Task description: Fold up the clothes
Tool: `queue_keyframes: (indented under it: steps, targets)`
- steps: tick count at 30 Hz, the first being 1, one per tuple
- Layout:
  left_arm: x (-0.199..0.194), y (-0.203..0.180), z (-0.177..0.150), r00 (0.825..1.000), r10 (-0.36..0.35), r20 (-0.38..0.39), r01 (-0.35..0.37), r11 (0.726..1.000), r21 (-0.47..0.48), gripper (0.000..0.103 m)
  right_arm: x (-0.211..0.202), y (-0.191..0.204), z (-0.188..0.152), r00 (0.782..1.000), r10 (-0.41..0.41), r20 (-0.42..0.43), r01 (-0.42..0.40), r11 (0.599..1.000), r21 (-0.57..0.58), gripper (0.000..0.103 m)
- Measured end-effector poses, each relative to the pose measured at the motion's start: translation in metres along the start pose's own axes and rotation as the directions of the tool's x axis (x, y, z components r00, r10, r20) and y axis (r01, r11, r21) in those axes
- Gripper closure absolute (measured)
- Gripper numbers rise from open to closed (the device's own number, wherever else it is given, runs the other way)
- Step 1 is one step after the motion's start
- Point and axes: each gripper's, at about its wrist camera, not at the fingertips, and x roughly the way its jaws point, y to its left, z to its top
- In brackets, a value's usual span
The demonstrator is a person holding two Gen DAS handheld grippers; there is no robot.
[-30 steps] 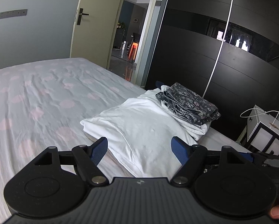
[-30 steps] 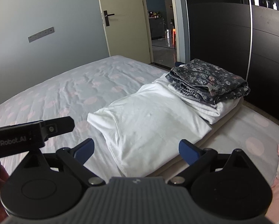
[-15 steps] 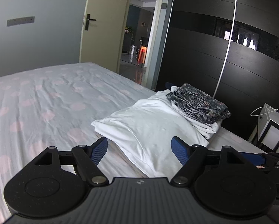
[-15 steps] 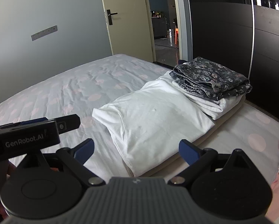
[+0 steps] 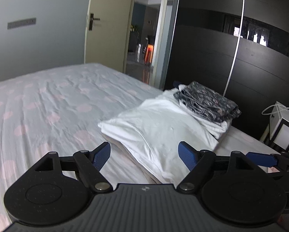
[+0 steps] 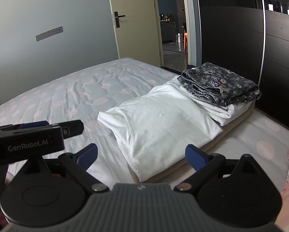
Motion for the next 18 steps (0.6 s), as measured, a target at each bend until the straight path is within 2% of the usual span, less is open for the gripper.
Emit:
queue_keyframes:
  steps: [18]
  targets:
    - [0.001,-0.011,-0.005,1.000,-0.011,-0.011,0.011,1.000,0.028,0.026,-0.002,-0.004,-0.007,1.000,0.000,0.006,0.000,1.000,-0.011,0.005]
